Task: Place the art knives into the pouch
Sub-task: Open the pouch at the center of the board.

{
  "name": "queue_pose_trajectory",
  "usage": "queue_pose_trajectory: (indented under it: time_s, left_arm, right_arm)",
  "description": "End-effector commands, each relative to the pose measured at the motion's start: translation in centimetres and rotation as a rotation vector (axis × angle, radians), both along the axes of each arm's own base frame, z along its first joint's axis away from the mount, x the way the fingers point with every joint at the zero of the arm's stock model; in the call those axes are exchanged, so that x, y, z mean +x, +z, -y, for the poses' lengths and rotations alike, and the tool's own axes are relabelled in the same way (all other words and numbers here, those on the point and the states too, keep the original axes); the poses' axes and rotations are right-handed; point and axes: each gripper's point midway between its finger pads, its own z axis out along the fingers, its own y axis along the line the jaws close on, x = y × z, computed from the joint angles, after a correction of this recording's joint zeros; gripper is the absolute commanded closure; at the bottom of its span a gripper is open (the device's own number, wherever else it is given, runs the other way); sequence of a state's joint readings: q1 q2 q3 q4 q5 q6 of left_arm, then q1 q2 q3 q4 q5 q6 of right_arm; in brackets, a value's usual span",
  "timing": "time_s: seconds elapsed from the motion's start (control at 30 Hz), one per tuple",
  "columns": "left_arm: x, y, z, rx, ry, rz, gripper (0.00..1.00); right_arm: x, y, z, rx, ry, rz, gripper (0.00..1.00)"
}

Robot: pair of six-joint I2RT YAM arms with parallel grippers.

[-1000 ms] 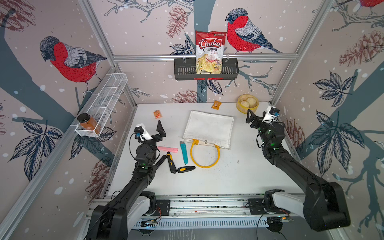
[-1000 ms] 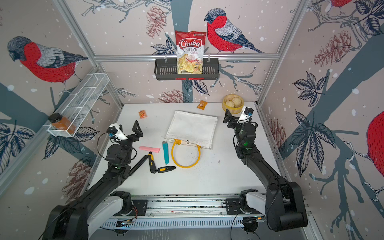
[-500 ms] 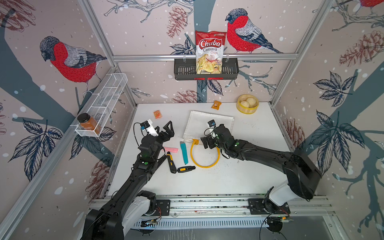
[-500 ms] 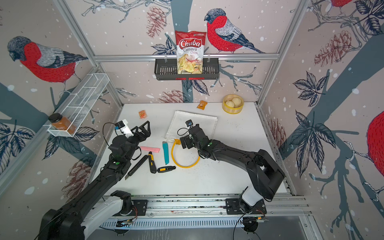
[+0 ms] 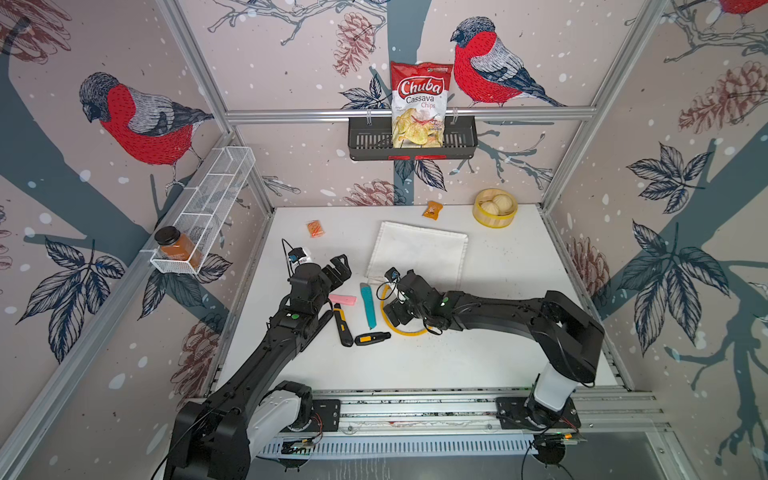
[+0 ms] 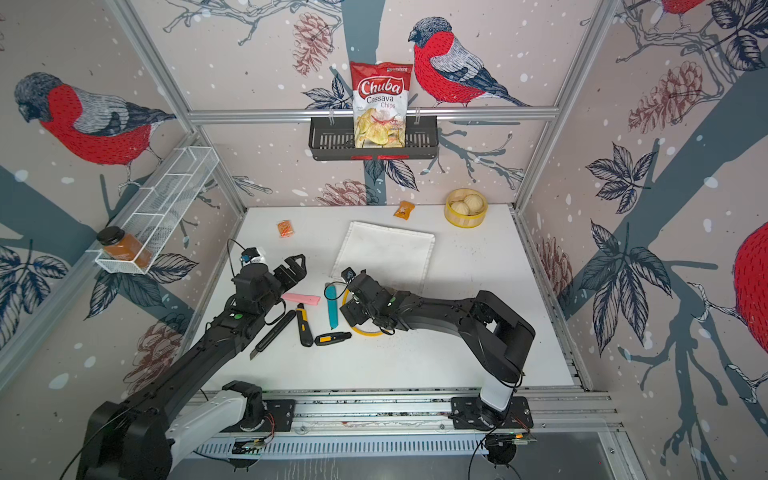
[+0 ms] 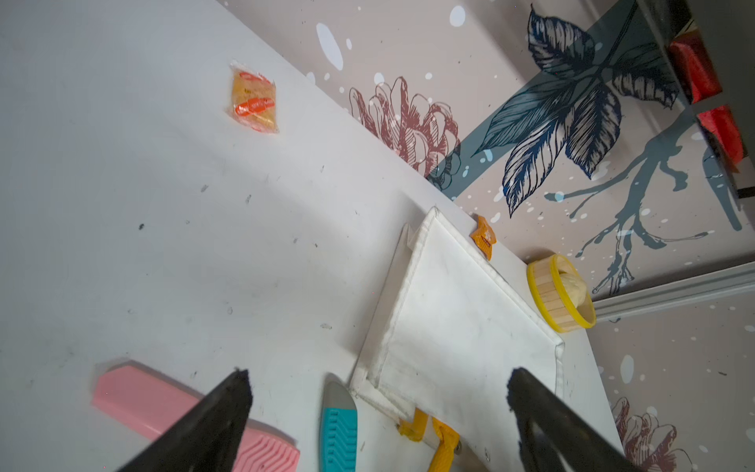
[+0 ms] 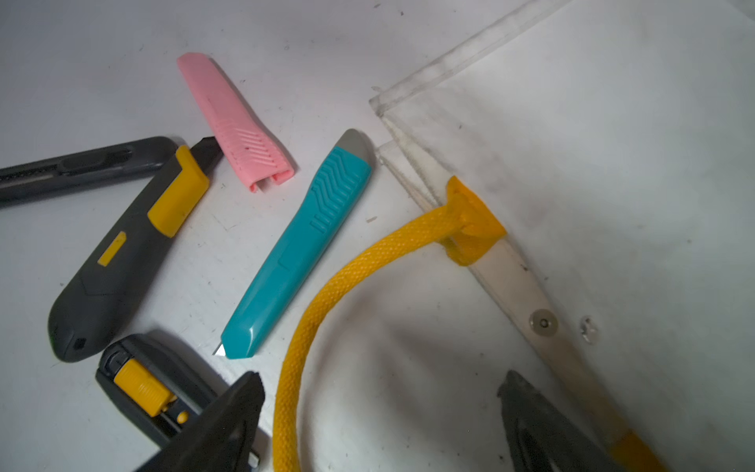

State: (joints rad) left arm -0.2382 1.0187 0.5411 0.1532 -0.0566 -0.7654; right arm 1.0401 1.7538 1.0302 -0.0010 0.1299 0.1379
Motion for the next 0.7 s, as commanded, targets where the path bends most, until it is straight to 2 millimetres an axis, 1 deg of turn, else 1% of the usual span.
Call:
queue_pose_trajectory:
  time_s: [0.0, 0.1, 0.23, 0.3, 0.33, 0.43, 0.47, 0.6, 0.67]
  left_arm:
    - [0.2, -0.3, -0.1, -0.022, 0.022, -0.009, 0.02]
    - [0.4, -0.1, 0.1, 0.007, -0.002, -0.006, 0.02]
    - [0.5, 0.1, 0.3, 0.011, -0.015, -0.004, 0.02]
    - [0.3, 0.2, 0.2, 0.015, -0.013, -0.001, 0.02]
    - [0.3, 0.2, 0.2, 0.018, -0.012, -0.002, 0.02]
    - [0.1, 0.5, 0.0, 0.024, -0.008, 0.008, 0.02]
    - [0.1, 0.6, -0.1, 0.025, -0.007, 0.012, 0.02]
    - [0.1, 0.4, 0.0, 0.03, -0.011, 0.007, 0.02]
    - [0.3, 0.1, 0.1, 0.034, -0.017, -0.009, 0.02]
  right_arm:
    - [-1.3, -0.7, -1.4, 0.034, 0.028, -0.047, 0.09]
    - [-2.0, -1.8, -2.2, 0.037, 0.036, -0.068, 0.11]
    - [-2.2, -3.5, -2.8, 0.04, 0.04, -0.113, 0.2]
    - [-2.3, -4.2, -3.1, 0.03, 0.046, -0.128, 0.29]
    - [-2.3, -4.5, -3.1, 0.026, 0.045, -0.132, 0.35]
    - [-2.4, -5.1, -3.0, 0.017, 0.044, -0.148, 0.58]
    - [-2.4, -5.1, -3.1, 0.02, 0.047, -0.152, 0.64]
    - [-2.4, -5.1, -3.1, 0.029, 0.051, -0.154, 0.74]
    - [-2.1, -5.4, -3.1, 0.025, 0.044, -0.156, 0.83]
